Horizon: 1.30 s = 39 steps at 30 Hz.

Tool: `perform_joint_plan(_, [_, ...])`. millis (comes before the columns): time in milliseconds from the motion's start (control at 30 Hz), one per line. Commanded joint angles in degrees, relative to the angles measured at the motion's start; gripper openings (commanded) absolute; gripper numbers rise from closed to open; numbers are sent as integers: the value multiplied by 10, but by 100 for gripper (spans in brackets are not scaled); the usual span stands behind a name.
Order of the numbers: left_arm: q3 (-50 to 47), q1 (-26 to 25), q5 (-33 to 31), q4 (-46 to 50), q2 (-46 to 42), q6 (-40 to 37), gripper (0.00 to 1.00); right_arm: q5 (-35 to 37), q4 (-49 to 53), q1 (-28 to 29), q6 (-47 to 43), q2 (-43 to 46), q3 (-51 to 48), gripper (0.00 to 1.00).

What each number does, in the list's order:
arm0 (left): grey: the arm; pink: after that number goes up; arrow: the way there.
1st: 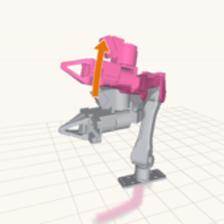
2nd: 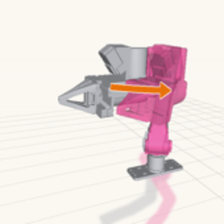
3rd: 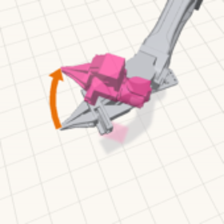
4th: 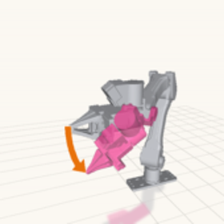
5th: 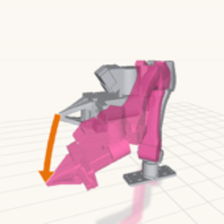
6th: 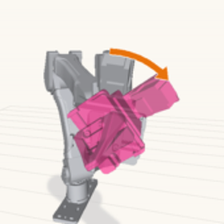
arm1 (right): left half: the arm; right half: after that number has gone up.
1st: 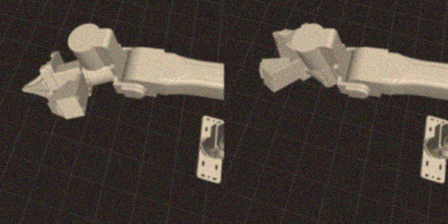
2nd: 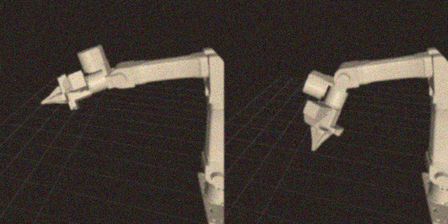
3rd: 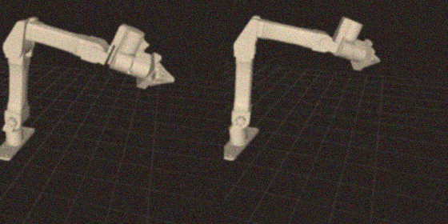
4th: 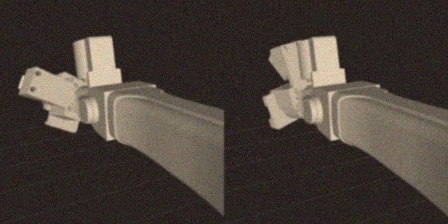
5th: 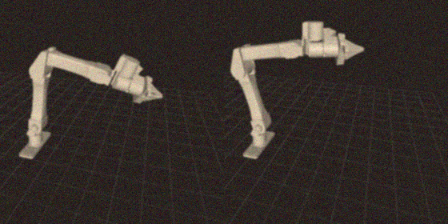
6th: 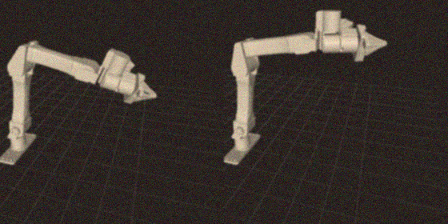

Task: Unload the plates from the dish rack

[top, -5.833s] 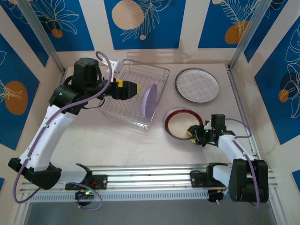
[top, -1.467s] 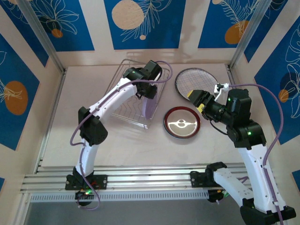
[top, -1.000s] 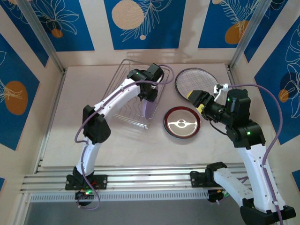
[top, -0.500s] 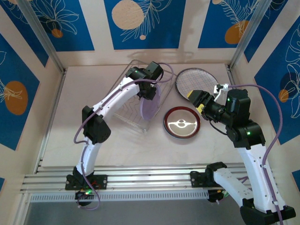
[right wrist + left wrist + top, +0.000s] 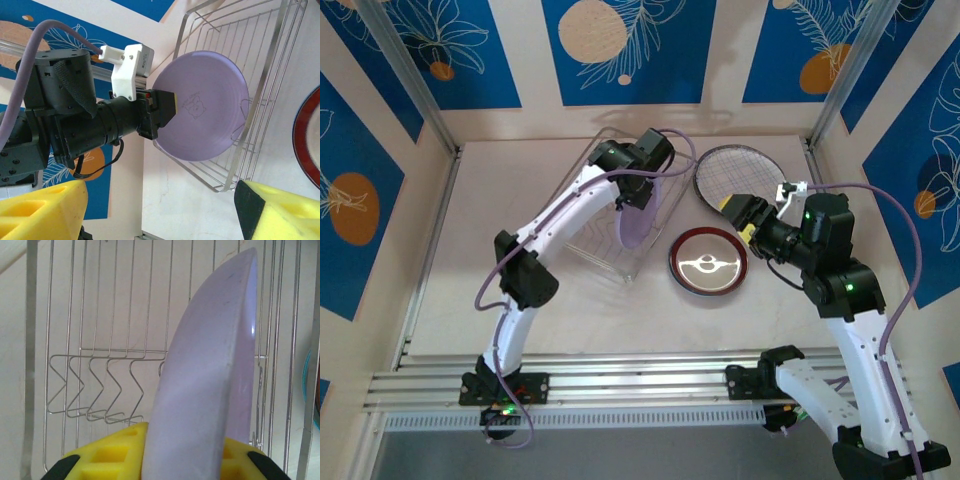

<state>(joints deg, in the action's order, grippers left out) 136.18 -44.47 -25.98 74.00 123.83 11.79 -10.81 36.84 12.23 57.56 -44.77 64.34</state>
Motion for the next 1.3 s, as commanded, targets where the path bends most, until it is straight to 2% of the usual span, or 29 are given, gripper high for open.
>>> perform_joint_plan(0, [31,-6,-62,28,-31,-18,10,-12,-4,-2,5,7,-5,78])
perform_joint_plan(400, [85,-7,-98,68,-65,-23,10,-40,-6,-1,3,-8,-17,78])
perform_joint_plan(567, [103,-5,-88,76,-86,-7,10,-69,-28,-2,7,-26,-31,79])
perform_joint_plan(667, [104,2,-51,74,-104,22,10,-98,-54,-4,14,-42,-42,80])
perform_joint_plan(967, [103,57,174,38,-143,136,10,-169,-141,-5,42,-128,-45,81])
perform_joint_plan(1267, [66,95,340,-38,-163,218,10,-211,-187,-3,38,-208,-30,81])
